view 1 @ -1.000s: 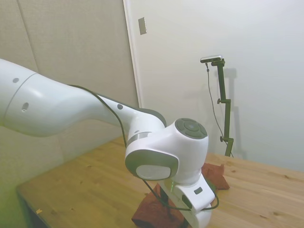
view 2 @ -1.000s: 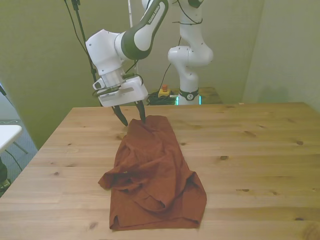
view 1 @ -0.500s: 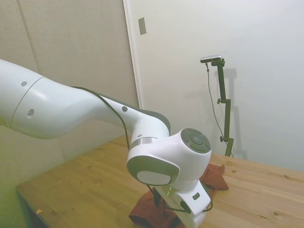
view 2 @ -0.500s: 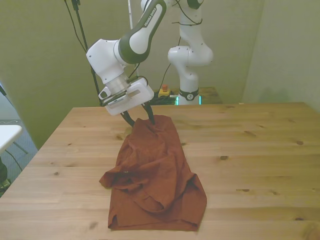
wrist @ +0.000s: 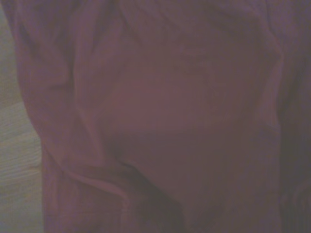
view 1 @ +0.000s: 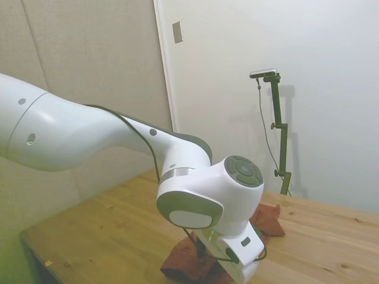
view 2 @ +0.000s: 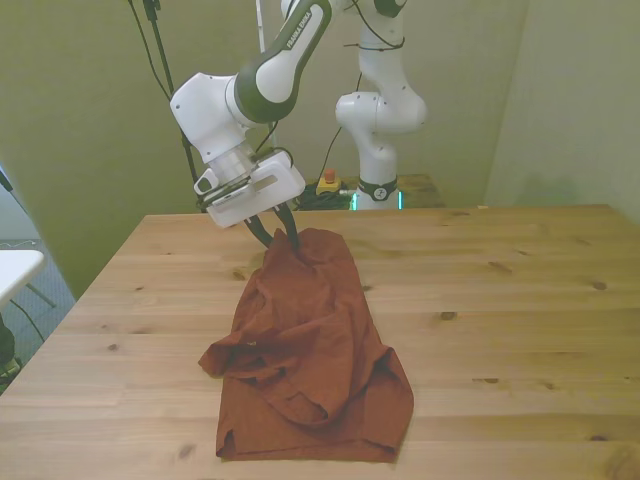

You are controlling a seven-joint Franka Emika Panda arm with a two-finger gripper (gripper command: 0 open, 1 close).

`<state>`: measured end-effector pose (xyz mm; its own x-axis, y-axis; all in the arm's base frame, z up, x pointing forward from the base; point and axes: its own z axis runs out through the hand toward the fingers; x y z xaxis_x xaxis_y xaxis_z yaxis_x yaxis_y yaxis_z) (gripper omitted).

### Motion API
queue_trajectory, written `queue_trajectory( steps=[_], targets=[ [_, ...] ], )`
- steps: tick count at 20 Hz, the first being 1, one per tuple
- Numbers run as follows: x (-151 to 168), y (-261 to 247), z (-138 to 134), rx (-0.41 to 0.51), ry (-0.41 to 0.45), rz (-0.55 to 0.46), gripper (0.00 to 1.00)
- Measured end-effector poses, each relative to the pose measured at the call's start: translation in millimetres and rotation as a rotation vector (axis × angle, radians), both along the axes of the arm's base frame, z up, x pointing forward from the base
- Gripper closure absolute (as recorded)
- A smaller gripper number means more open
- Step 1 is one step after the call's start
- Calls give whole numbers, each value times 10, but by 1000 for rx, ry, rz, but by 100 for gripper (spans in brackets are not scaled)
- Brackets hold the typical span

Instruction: Unfold the shorts

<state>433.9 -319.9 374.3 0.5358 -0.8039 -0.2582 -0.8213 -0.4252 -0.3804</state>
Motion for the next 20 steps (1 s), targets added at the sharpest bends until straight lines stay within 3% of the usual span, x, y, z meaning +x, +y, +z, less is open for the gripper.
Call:
queue_trajectory(
  steps=[8,13,19,20],
  targets=[
    [149,318,303,-15,-40,72,100],
    [435,909,542,-25,-59,157,100],
    [676,1682,614,-80,-42,309,100],
    [689,1810,610,-97,-39,342,0]
  ],
)
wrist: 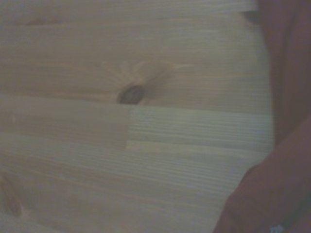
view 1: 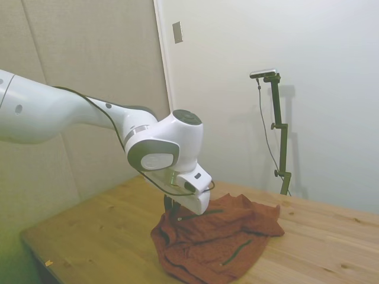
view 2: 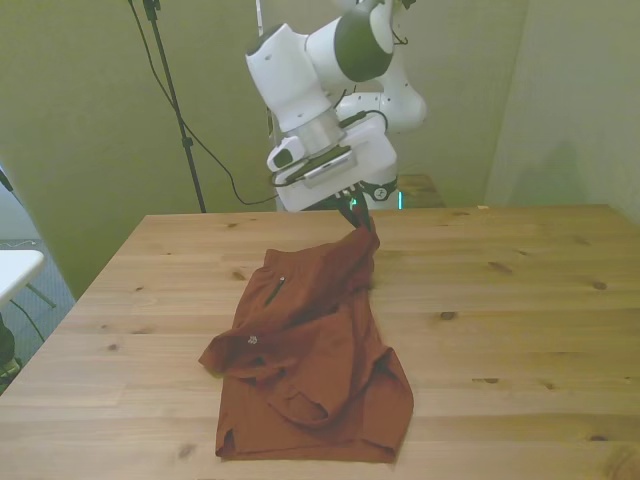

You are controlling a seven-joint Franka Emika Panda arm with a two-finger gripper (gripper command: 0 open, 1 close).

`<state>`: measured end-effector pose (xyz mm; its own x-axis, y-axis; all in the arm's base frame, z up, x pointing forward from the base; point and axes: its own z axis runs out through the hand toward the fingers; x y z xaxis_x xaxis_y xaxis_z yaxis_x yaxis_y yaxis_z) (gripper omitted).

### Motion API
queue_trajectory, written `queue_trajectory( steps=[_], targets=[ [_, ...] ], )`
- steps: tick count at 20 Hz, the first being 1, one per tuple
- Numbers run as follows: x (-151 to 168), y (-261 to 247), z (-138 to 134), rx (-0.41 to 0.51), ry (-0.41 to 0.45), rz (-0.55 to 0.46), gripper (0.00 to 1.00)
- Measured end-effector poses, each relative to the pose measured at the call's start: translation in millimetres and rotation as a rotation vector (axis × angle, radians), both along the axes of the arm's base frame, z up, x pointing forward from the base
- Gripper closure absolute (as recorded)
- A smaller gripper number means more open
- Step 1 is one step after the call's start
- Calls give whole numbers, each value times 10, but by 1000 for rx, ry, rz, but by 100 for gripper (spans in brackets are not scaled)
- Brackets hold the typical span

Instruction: Unfold the shorts

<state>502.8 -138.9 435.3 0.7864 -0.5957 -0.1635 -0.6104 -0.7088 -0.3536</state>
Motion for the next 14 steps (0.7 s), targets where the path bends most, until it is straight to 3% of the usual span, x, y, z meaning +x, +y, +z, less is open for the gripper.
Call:
queue_trajectory(
  steps=[6,14],
  targets=[
    [-112,856,-120,-220,-56,240,0],
    [-275,1287,-155,-281,-81,360,0]
  ],
)
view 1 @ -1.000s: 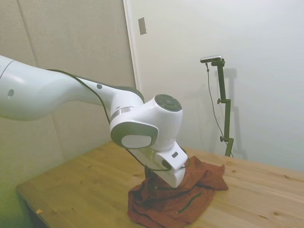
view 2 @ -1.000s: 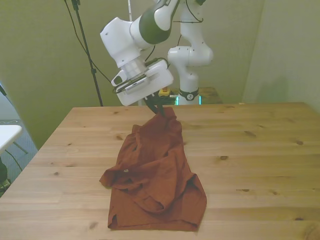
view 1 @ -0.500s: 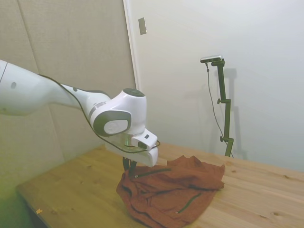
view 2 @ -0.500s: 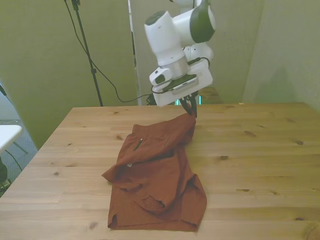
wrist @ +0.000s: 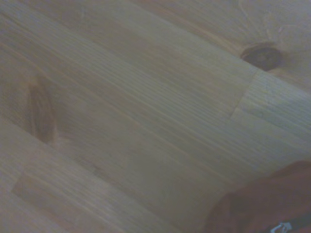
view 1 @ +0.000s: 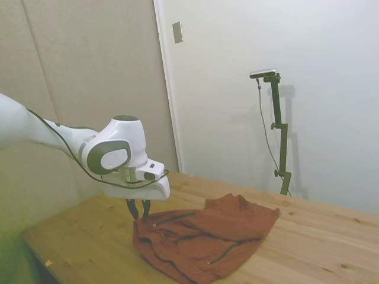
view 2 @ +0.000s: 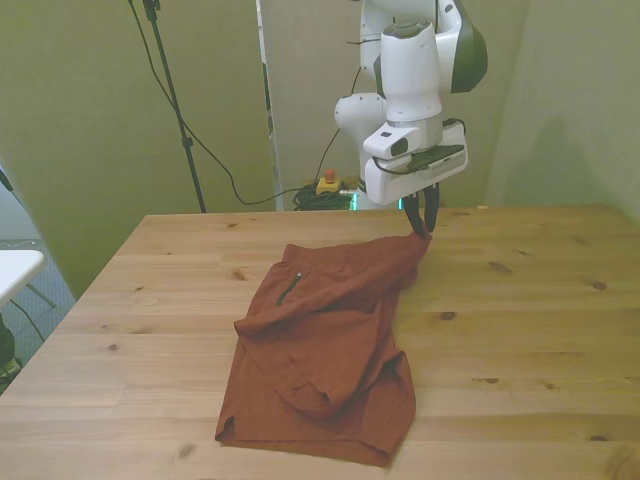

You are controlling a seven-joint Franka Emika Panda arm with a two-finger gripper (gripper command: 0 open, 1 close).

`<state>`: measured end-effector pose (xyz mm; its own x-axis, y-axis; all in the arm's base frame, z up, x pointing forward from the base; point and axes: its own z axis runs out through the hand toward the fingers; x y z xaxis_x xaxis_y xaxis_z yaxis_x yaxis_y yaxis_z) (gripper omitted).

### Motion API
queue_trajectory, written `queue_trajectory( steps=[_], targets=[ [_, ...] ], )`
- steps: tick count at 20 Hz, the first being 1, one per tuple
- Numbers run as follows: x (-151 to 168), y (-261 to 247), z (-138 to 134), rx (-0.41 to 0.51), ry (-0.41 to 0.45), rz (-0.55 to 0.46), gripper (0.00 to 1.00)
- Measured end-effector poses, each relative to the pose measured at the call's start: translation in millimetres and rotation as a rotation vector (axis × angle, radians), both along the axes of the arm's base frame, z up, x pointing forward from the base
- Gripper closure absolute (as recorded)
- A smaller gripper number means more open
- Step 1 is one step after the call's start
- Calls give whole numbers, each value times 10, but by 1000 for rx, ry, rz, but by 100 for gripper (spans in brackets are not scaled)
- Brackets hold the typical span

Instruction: Unfold the shorts

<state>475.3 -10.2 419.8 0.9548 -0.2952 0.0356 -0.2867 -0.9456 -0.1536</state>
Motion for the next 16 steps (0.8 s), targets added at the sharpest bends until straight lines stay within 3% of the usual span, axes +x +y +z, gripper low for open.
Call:
queue_trajectory(
  steps=[7,9,13,16],
  targets=[
    [102,-143,192,53,-37,-117,0],
    [159,-285,323,62,-59,-190,0],
    [423,-1111,502,66,-115,-397,0],
    [724,-1929,215,53,-135,-562,0]
  ],
)
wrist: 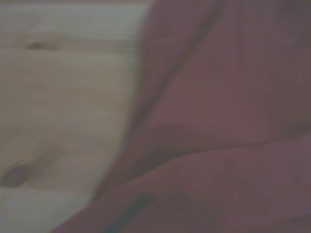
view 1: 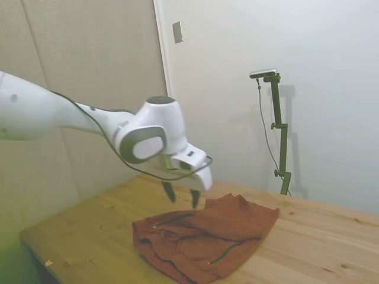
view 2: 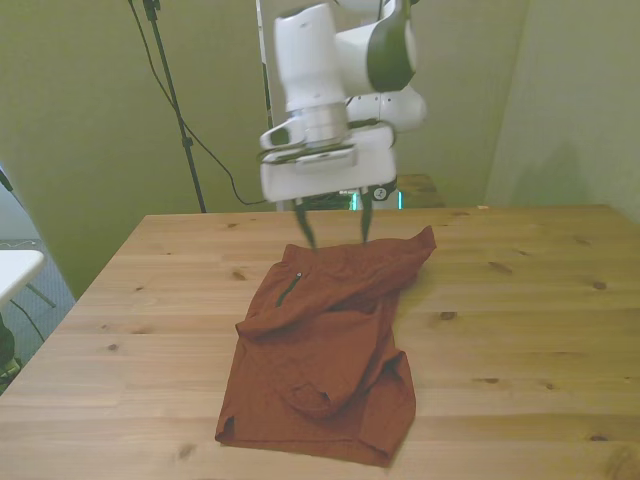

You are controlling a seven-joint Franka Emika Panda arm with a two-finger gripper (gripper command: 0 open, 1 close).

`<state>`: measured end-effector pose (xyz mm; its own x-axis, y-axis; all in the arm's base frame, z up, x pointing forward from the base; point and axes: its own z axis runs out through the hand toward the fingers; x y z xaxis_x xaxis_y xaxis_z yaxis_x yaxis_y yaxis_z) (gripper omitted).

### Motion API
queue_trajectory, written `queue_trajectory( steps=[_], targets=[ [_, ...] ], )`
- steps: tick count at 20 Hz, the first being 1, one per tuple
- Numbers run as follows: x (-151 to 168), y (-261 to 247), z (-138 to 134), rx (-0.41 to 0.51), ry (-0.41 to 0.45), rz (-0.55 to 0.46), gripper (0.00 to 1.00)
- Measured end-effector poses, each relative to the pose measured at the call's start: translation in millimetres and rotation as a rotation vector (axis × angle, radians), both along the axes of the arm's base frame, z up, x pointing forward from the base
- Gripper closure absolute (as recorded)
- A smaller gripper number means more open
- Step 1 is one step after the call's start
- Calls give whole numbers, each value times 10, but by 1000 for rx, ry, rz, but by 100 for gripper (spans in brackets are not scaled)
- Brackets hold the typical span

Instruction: Unfold the shorts

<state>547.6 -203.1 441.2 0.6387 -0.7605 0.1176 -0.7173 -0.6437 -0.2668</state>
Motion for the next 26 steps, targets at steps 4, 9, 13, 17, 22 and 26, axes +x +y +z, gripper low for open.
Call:
queue_trajectory(
  steps=[4,9,13,17,22,26],
  targets=[
    [422,-339,-339,24,15,-200,0],
    [595,-406,-287,78,3,-434,0],
    [619,-525,-446,90,9,-628,0],
    [644,-577,-651,75,46,-692,0],
    [659,-603,-760,83,60,-700,100],
    [686,-612,-755,101,55,-702,100]
  ],
)
